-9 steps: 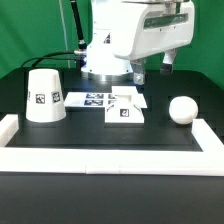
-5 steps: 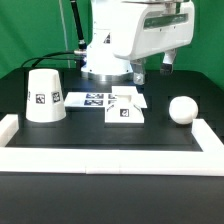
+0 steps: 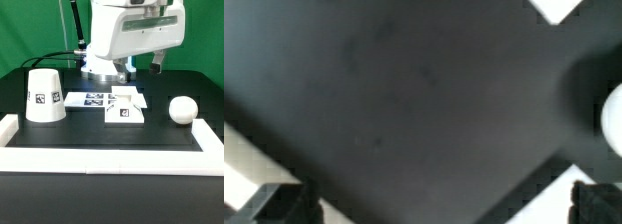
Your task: Assemble lamp
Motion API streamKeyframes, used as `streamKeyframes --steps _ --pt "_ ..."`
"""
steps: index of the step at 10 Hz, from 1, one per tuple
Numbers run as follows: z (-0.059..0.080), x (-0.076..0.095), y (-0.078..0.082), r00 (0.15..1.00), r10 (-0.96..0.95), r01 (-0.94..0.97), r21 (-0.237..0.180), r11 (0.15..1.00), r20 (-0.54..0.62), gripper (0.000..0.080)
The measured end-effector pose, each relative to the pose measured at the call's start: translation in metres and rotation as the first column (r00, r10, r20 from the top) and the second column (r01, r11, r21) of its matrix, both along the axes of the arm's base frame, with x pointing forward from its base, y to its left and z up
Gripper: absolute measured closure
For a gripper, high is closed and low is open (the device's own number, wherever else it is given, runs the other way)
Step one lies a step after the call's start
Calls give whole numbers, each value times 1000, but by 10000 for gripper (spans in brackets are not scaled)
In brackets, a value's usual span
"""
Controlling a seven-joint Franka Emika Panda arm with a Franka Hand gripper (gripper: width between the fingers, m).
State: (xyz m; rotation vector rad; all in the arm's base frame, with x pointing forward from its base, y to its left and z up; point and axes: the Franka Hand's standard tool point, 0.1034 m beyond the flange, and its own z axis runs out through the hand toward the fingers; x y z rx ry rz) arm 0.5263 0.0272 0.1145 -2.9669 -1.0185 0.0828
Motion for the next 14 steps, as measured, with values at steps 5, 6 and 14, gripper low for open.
streamKeyframes --steps 5,6,14 --pt "-12 -16 -6 996 -86 85 -10 996 -27 100" --pt "-12 -17 -6 996 -86 85 -10 996 -28 100" --pt "-31 -64 -23 933 -359 359 -22 933 0 100"
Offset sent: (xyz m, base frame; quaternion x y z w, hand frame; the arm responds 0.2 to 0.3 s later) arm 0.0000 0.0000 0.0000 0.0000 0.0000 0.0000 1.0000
